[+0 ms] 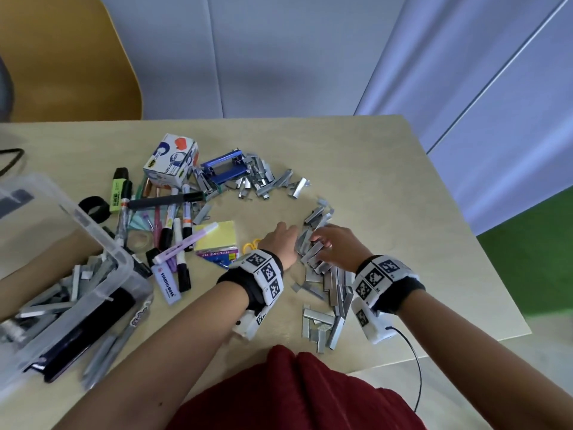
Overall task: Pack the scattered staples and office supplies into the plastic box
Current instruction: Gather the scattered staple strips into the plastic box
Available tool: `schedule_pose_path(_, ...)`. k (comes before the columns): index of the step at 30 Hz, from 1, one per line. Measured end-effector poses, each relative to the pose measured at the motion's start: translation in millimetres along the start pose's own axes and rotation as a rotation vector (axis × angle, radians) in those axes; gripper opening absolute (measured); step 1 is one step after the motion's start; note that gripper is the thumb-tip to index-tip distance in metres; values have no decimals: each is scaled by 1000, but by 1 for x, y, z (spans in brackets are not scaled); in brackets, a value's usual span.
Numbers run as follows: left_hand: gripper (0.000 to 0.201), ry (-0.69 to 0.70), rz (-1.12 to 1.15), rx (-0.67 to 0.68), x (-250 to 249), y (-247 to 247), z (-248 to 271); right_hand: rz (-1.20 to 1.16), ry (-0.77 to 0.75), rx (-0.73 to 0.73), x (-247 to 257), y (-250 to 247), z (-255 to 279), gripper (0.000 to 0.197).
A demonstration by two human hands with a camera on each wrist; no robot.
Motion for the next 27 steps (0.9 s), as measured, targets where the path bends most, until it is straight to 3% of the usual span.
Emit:
schedule_pose_path(4,23,11,-10,9,3,1,-4,220,-28,-29,-4,0,2,37)
schedule_pose_path(9,25,-52,-10,9,9,-4,-10,236,-75,-82,1,-1,0,31)
schedule_pose_path(12,27,-72,13,-81,8,-9,-14,192,-73,-79,1,-2,0,24)
schedule_pose_path(14,29,-15,41,-119,2,-8,-17,138,-77,-86,0,-2,0,19)
schedule_pose_path(19,36,164,-75,-45,-13,6,-20,-27,-64,-156,-6,-10,-2,10)
schedule_pose_path(24,39,176,-91,-86,-15,8,-19,-174,67,-218,-13,-21,0,4)
schedule_pose_path(27,43,170,-152,-70,-18,9,-20,-248,170,-238,-17,-25,-2,11)
Point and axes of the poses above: each hand's wrist, its own z-axis away from the middle knuckle, its own y-axis out of the palm, x = y × z, the point moved 4 cm from there along -z, towards the middle knuckle, and after that the axes turned 13 degrees about -x, right-handed, at the moved point
